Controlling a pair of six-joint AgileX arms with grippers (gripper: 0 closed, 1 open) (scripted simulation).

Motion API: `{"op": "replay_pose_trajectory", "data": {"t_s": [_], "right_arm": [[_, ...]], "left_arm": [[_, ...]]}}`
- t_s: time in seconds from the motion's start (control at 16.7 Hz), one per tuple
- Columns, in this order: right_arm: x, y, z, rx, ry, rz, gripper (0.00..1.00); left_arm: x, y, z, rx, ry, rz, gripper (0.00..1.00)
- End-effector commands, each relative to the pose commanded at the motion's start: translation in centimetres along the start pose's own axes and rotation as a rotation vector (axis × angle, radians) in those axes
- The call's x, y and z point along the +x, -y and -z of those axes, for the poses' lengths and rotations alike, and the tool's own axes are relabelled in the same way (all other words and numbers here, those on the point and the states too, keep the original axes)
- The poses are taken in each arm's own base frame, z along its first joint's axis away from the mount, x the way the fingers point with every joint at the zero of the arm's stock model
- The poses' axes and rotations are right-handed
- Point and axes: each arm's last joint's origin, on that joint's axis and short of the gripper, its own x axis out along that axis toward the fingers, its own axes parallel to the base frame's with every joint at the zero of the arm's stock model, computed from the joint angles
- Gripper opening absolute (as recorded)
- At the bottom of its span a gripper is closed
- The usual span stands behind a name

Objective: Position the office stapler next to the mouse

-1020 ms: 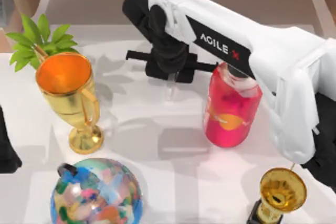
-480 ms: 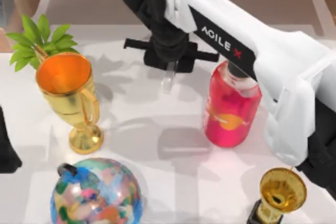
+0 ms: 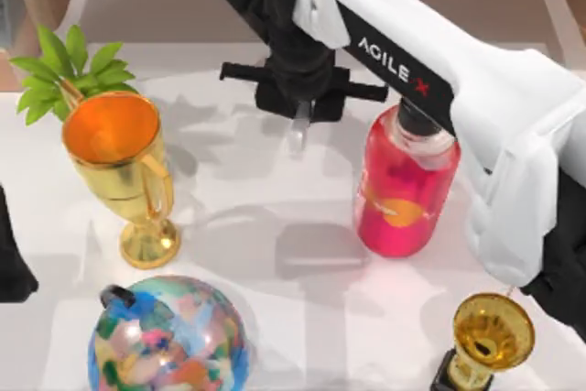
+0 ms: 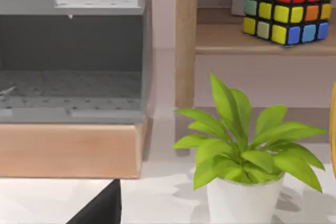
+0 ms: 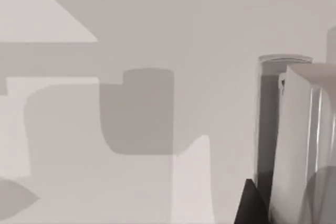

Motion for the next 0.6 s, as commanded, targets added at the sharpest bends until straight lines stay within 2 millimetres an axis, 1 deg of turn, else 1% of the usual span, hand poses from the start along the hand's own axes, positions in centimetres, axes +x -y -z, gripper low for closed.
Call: {"op": "replay_pose_trajectory", "data": {"t_s": [0.12,0.18,0.3,0.42,0.6], "right_arm": [[-1.5,1.6,-1.4,-0.021,-0.008,-0.013,0.00],[-2.4,2.8,-2.4,-0.033,-0.012,-0.020,0.00],[-4.4,6.0,-4.7,-0.059,-0.019,-0.038,0.00],[-6.5,10.3,-7.1,-0.085,-0.020,-0.058,0.00],[-9.5,18.3,-10.1,-0.120,0.001,-0.088,0.00]], "left_arm": [[0.0,0.0,0.0,0.000,0.000,0.000,1.00],[0.0,0.0,0.0,0.000,0.000,0.000,1.00],[0.0,0.0,0.0,0.000,0.000,0.000,1.00],[0.0,0.0,0.0,0.000,0.000,0.000,1.00],[0.0,0.0,0.0,0.000,0.000,0.000,1.00]]}}
